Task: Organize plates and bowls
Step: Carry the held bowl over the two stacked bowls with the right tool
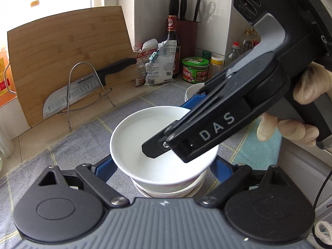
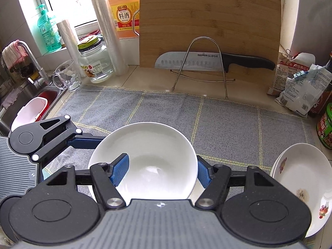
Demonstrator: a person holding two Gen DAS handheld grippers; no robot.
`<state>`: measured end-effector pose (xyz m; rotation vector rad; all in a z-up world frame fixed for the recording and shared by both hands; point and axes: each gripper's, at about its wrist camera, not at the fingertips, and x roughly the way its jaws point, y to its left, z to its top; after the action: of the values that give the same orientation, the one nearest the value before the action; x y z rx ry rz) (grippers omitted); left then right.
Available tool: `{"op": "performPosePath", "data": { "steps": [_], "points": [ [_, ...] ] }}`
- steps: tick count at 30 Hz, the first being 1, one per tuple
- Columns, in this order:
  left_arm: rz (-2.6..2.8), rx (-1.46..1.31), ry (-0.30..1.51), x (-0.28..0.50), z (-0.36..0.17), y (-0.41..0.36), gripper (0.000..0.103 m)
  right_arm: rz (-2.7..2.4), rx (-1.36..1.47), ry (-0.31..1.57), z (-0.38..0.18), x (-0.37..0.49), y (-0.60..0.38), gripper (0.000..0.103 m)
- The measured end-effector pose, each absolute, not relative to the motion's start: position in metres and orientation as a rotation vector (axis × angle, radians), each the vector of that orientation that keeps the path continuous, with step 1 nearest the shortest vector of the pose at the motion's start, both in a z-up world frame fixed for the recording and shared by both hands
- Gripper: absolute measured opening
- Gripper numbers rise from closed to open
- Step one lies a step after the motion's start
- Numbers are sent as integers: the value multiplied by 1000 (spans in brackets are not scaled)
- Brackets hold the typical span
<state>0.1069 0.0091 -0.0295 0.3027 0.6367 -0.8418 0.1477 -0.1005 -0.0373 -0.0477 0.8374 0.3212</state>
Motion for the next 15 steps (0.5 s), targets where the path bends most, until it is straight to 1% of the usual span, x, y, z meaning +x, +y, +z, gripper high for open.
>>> {"op": "performPosePath", "data": {
  "steps": [15],
  "points": [
    [-857, 296, 661, 108, -36, 5, 94, 311, -13, 859, -51, 144, -109, 73]
  ]
}}
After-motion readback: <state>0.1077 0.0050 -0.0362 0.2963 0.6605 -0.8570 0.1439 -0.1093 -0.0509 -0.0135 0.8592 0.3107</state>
